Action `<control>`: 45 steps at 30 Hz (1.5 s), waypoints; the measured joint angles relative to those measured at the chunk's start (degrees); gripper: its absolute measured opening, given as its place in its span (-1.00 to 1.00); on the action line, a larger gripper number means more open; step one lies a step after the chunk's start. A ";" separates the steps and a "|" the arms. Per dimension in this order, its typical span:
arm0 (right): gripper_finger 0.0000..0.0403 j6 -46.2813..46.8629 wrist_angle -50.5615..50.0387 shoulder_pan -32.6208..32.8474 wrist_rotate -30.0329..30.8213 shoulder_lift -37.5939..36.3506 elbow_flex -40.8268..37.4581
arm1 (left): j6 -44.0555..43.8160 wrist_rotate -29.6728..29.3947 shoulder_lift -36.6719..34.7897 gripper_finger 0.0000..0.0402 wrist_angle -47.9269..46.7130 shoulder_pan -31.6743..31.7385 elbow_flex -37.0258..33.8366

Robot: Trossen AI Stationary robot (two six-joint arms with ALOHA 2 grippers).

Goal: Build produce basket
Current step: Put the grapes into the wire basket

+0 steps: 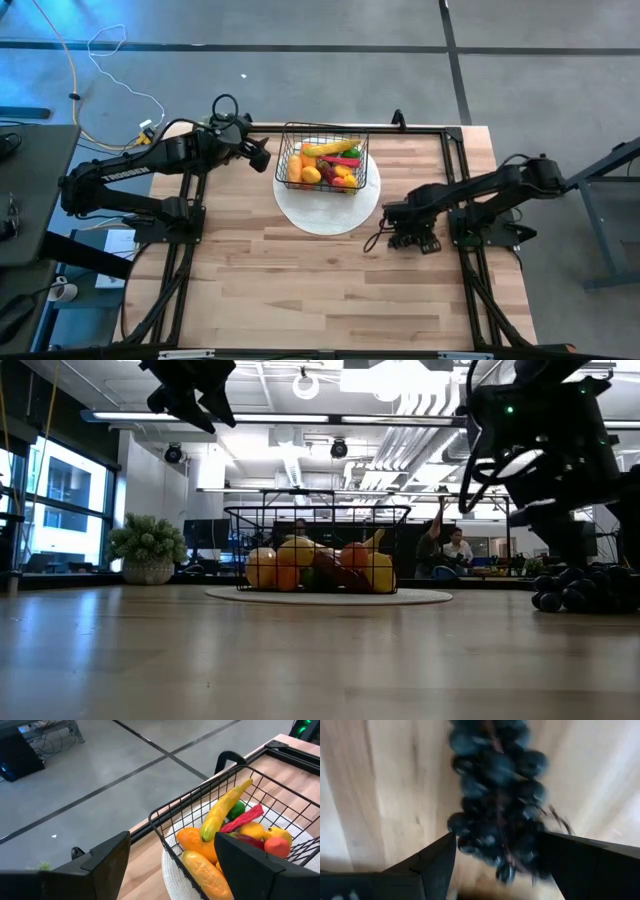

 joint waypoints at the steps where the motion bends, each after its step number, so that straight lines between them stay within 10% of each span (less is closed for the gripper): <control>1: 0.31 0.23 1.05 0.30 -0.61 0.32 -0.53 | 0.00 0.00 0.00 0.39 0.00 0.00 0.00; 16: 0.22 2.31 3.54 0.90 -0.25 11.69 -0.29 | 0.00 -0.13 -0.02 0.39 0.00 -0.02 0.00; 26: -0.92 7.32 4.32 -0.38 -1.15 12.12 1.67 | 2.80 -0.02 -0.02 0.39 -0.02 -0.02 0.00; 45: -0.99 12.80 -2.47 -1.48 -5.54 12.13 21.41 | 5.60 0.02 -0.02 0.39 -0.01 -0.02 0.00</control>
